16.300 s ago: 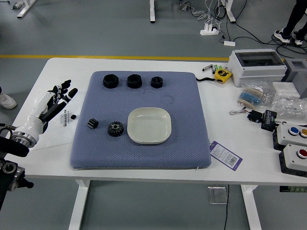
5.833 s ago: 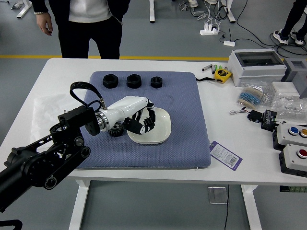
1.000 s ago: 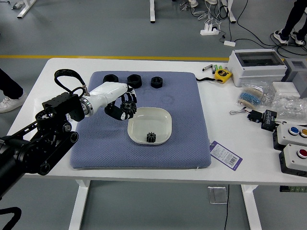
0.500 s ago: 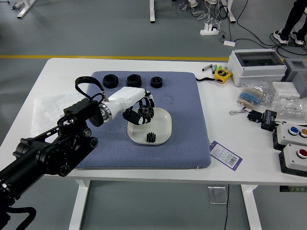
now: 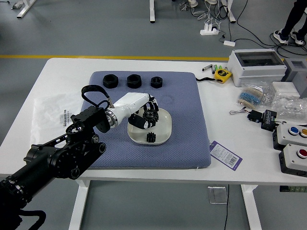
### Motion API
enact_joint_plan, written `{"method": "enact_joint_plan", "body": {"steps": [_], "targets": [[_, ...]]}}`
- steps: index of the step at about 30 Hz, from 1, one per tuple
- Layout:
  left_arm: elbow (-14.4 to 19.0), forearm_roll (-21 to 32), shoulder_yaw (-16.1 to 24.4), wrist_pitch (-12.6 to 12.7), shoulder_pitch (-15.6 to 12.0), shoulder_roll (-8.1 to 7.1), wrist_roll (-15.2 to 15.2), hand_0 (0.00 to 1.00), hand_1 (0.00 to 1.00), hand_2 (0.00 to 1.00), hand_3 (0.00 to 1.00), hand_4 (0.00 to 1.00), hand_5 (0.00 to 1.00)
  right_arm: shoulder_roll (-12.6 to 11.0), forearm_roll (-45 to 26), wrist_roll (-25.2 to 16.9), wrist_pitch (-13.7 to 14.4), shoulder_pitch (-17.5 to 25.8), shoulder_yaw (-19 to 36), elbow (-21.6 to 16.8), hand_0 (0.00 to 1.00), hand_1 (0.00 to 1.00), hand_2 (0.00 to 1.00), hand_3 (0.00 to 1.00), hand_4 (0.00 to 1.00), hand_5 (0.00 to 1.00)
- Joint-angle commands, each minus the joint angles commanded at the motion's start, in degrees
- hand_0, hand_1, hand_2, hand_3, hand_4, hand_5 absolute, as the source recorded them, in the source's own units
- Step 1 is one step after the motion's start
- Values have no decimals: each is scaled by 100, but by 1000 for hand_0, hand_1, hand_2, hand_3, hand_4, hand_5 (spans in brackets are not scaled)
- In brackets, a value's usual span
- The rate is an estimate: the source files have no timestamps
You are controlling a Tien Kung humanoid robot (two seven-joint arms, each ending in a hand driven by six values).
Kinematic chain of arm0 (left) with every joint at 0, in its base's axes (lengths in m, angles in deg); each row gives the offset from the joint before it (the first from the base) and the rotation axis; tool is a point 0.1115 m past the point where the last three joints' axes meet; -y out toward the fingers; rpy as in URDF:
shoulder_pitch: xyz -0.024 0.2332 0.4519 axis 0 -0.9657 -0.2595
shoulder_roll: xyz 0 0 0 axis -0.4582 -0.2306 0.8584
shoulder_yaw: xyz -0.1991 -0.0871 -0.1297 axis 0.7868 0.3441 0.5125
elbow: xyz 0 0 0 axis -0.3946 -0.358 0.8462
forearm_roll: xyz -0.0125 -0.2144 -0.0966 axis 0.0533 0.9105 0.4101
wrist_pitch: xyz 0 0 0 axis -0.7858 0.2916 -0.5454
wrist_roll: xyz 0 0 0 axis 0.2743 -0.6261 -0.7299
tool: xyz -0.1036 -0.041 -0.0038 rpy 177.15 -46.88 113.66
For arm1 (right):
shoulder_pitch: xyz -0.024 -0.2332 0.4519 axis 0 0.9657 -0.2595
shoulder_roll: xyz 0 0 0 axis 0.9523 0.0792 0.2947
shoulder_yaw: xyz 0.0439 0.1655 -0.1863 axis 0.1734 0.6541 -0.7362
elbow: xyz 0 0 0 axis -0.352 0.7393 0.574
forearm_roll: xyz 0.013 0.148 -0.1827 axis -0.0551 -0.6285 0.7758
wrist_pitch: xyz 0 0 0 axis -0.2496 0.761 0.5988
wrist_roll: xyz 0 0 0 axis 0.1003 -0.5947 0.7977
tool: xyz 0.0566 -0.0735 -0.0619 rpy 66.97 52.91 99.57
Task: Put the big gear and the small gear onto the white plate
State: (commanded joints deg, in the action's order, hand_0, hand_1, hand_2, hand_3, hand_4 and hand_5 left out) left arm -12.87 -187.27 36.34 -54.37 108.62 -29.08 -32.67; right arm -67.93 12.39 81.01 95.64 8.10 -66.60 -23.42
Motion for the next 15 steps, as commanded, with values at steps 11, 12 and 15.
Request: {"method": "enact_joint_plan", "body": {"steps": [11,12,15], "targets": [[-237,-120,34,-124,103,86,-25,363,525,567,716,998,340,-3,-43,-10,4,-56,-19,1,685,669,731,573,797,714],[-260,-123,35,-149,113,92,-45,363,525,567,716,998,340,-4,-41,-9,3,-62,-17,0,685,669,731,573,797,714],[-326,-125,44,-216,141,102,-85,402,558,621,724,998,400,-9,-20,-3,-2,-83,-7,-2,685,669,730,573,797,714]]}}
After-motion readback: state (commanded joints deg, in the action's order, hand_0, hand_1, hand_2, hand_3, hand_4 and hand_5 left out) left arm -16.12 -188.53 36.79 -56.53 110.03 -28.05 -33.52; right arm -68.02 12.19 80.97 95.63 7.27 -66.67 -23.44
